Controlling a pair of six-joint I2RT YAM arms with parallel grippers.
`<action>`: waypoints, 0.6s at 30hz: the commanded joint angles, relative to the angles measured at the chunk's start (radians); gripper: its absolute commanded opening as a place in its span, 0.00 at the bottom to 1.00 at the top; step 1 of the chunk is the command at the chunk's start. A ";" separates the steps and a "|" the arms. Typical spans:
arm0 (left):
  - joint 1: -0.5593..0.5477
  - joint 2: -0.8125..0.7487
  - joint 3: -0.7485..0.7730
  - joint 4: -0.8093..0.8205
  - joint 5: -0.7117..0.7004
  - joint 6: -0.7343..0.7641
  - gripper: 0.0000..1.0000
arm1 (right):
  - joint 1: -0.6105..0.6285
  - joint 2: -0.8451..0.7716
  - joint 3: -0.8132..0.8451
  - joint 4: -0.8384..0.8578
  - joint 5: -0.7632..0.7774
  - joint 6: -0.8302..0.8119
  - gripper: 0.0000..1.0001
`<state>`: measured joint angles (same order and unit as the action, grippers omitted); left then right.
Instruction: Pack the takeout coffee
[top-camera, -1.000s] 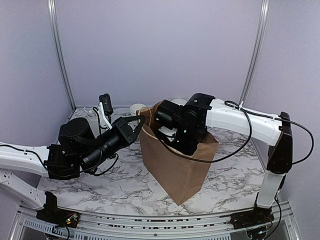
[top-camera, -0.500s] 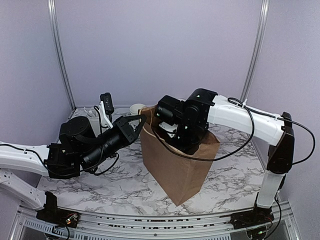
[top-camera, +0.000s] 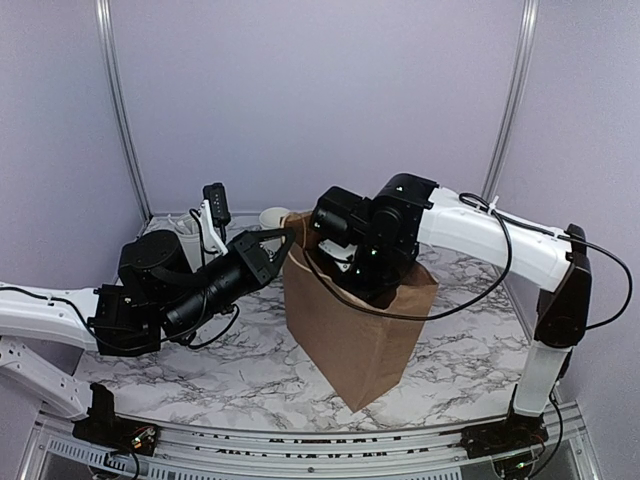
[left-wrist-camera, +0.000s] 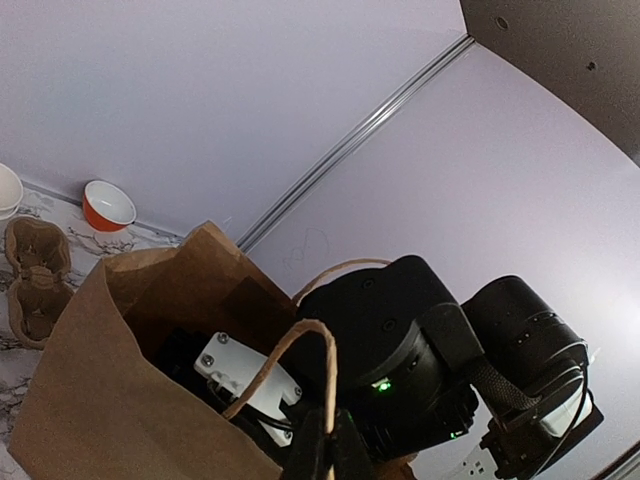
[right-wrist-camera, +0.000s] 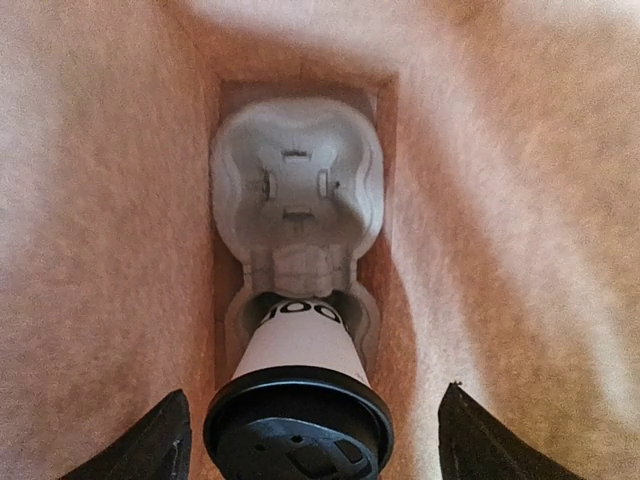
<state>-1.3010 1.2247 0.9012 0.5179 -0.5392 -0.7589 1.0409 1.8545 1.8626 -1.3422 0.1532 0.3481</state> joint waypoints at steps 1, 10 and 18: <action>-0.004 0.007 0.034 -0.004 0.015 0.016 0.07 | 0.010 -0.044 0.069 0.002 0.024 0.016 0.82; -0.004 -0.003 0.039 -0.006 0.010 0.029 0.17 | 0.010 -0.052 0.135 -0.002 0.062 0.020 0.82; -0.004 -0.005 0.033 -0.006 0.013 0.033 0.25 | 0.010 -0.070 0.176 0.022 0.093 0.026 0.82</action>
<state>-1.3018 1.2247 0.9043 0.5171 -0.5320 -0.7410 1.0409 1.8294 1.9930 -1.3407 0.2127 0.3626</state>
